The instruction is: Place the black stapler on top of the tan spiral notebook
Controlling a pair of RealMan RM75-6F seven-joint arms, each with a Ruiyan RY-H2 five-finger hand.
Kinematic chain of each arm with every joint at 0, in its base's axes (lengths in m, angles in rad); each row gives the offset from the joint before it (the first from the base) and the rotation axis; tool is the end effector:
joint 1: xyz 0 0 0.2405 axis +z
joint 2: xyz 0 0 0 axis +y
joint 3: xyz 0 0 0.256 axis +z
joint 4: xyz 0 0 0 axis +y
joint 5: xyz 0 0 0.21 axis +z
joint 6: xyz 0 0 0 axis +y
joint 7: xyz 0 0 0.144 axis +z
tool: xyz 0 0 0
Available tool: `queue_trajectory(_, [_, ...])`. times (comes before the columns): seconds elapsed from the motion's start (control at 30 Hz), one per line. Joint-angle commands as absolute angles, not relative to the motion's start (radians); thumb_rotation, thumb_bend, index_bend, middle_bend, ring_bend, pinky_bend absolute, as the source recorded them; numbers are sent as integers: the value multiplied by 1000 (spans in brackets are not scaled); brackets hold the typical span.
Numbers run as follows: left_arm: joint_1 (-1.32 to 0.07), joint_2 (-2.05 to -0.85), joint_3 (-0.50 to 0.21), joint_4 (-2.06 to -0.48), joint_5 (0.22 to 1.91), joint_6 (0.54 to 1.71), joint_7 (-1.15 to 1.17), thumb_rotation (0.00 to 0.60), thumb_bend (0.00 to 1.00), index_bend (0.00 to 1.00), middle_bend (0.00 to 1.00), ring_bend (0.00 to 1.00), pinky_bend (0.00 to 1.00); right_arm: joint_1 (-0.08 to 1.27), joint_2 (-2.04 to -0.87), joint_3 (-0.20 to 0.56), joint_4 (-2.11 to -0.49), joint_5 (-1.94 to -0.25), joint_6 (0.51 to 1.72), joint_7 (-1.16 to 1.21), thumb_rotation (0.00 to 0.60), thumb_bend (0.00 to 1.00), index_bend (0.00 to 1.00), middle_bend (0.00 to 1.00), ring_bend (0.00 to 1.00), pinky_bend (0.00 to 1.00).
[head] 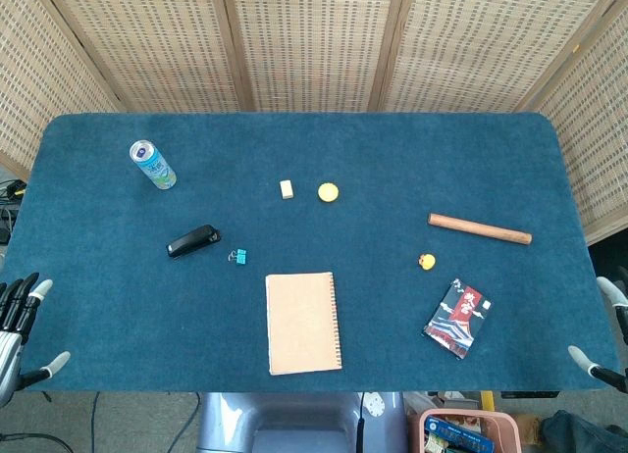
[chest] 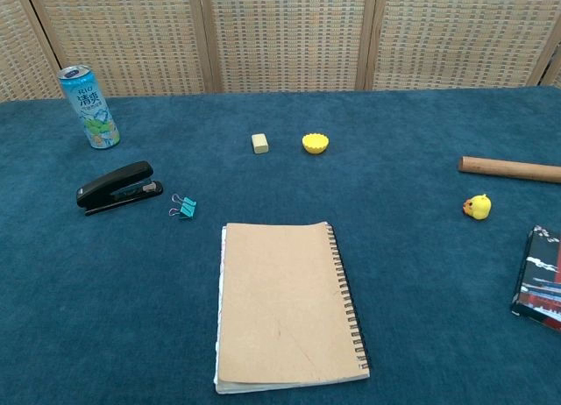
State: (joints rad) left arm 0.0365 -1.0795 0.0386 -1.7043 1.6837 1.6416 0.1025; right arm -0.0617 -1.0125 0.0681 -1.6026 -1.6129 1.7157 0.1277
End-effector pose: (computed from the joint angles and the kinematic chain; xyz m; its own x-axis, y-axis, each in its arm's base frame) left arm -0.2878 0.1246 0.1637 0.4377 -0.0270 0.8987 0.8959 -0.0710 -0.4385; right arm -0.3106 -0.1360 0.2181 0.3837 0.1806 0.9056 -0.9197 -0.0140 0.3924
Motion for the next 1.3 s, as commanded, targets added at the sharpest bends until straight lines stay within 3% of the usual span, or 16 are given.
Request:
queue_trajectory(0.03, [37,-1080,38,-1704,1684,1642,103,600,0,0,0,0,0,-61,-1009,65,-1606,-1608,1705,120,600,0,0,0,0,0])
queue_trajectory(0.3, [11,-1080,38,-1717,1676,1587,129,600,0,0,0,0,0,-50,-1012,68,-1608,-1591,1680,116,600,0,0,0,0,0])
queue_trajectory(0.43, [-79,-1089,-38,-1765,1587,1471,153,600,0,0,0,0,0,-33,-1018,78,-1594,-1560,1641,117,600,0,0,0,0,0])
queue_trajectory(0.6, [-271,-1141,-186,-1769,1352,1216,236,600,0,0,0,0,0,-7,-1028,100,-1577,-1511,1590,122,600,0,0,0,0,0])
queue_trajectory(0.7, [-385,-1214,-254,-1697,1205,1076,276,600,1,0,0,0,0,7,-1032,111,-1561,-1472,1551,132,600,0,0,0,0,0])
queue_trajectory(0.9, [-549,-1388,-315,-1482,1031,919,307,600,1,0,0,0,46,21,-1042,124,-1539,-1419,1507,128,600,0,0,0,0,0])
queue_trajectory(1.1, [-640,-1531,-307,-1272,913,816,326,600,9,24,0,0,81,24,-1049,132,-1519,-1381,1483,125,600,0,0,0,0,0])
queue_trajectory(1.3, [-686,-1629,-297,-1131,875,774,311,600,40,155,69,39,184,27,-1056,133,-1503,-1363,1466,126,600,0,0,0,0,0])
